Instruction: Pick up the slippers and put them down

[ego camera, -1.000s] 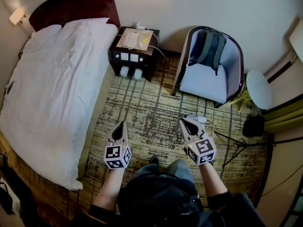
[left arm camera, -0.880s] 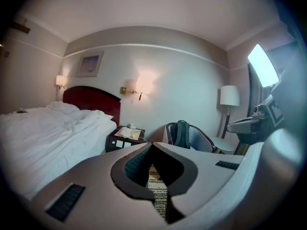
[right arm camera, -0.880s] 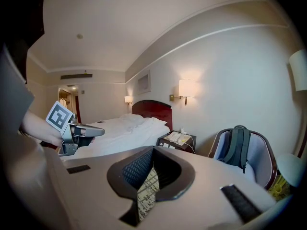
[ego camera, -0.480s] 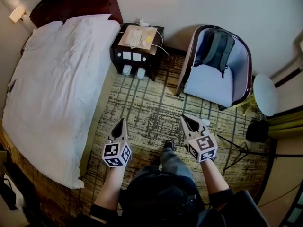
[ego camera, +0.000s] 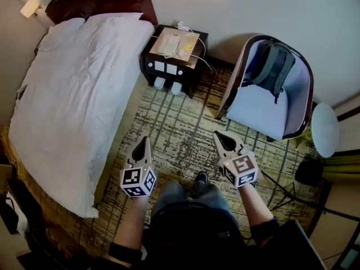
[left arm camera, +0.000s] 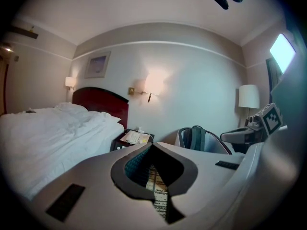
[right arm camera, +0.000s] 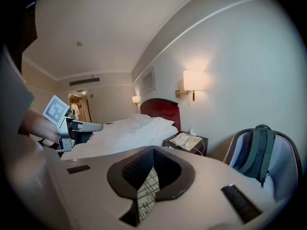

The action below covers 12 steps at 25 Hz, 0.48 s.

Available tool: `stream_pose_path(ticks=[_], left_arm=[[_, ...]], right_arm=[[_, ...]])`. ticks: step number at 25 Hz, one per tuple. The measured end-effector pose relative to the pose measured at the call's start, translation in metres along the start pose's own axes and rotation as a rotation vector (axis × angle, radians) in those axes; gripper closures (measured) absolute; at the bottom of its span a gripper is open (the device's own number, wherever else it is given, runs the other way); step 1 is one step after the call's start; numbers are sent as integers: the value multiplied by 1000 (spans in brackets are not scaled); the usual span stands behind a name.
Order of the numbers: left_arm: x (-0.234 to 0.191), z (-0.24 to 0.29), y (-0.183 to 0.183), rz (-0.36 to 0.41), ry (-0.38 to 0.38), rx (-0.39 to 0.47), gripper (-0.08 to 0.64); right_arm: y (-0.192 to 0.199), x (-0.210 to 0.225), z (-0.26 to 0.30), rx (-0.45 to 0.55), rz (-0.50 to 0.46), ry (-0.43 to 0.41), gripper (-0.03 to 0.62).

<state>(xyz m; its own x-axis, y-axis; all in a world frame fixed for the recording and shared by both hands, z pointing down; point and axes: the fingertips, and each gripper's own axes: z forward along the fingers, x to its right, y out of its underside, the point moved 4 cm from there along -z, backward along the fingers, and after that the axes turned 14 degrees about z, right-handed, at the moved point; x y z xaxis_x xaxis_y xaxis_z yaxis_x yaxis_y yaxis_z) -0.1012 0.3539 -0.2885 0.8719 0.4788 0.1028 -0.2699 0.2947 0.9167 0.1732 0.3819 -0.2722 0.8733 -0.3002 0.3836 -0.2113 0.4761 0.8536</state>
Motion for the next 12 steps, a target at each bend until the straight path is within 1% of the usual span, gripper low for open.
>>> stream_pose_path(ticks=[5, 8, 12], left_arm=[[-13, 24, -9, 8, 7, -6, 560], [-27, 43, -8, 10, 20, -4, 560], [-50, 64, -13, 22, 48, 4, 560]], right_arm=[[-20, -4, 30, -24, -4, -20, 578], [-23, -4, 54, -33, -14, -11, 578], [-31, -9, 78, -28, -2, 16, 578]])
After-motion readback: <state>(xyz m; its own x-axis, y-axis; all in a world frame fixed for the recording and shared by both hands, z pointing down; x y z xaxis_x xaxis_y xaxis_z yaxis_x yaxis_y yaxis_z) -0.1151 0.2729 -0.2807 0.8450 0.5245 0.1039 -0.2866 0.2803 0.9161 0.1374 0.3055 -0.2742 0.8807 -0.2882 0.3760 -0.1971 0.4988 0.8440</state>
